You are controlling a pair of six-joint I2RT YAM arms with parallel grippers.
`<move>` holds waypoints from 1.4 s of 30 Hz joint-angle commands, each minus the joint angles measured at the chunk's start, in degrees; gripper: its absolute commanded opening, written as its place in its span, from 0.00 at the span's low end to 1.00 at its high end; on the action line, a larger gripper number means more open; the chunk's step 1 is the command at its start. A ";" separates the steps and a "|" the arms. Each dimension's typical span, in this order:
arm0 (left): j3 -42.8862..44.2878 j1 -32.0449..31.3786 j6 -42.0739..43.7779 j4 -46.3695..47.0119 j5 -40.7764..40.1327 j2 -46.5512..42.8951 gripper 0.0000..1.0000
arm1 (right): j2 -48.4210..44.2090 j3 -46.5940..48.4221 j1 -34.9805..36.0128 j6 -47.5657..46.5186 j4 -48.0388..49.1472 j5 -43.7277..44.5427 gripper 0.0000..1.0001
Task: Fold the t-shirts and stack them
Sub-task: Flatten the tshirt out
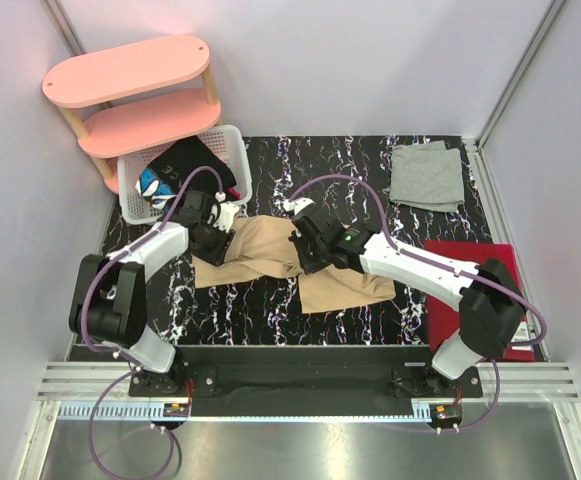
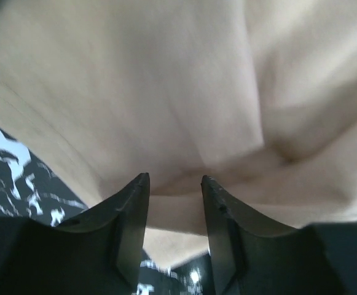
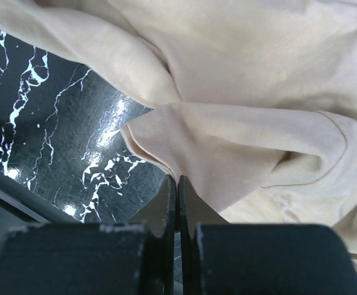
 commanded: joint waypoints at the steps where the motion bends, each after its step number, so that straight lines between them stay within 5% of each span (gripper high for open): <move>1: -0.10 0.01 4.30 -9.46 5.94 -8.35 0.43 | -3.55 1.33 0.59 -1.49 -1.33 3.90 0.00; 12: 3.40 0.10 15.20 -29.76 20.27 -20.85 0.40 | -5.12 1.50 0.59 -2.28 -2.21 7.16 0.00; 19: 5.53 1.33 11.33 -13.80 2.89 -14.44 0.46 | -6.36 1.42 0.50 -1.40 -2.22 6.20 0.00; 23: 8.76 3.00 14.40 -11.58 4.18 -5.32 0.55 | -6.88 1.15 0.59 -0.52 -2.30 5.40 0.00; 25: 9.48 3.96 16.42 -11.50 4.90 -2.92 0.69 | -7.24 0.98 0.59 -0.61 -2.48 5.66 0.00; 32: 11.41 5.55 19.33 -9.39 5.60 2.26 0.77 | -7.50 1.06 0.59 -0.52 -2.39 5.67 0.00; 35: 12.55 5.64 20.47 -10.00 6.30 4.20 0.73 | -7.41 1.24 0.59 -0.52 -2.39 5.75 0.00; 39: 13.17 5.64 21.18 -10.97 8.59 5.70 0.48 | -7.59 1.59 0.59 -0.61 -2.57 6.10 0.00; 42: 13.43 5.64 21.44 -11.93 9.64 6.58 0.47 | -7.85 1.77 0.59 -0.78 -2.74 6.54 0.00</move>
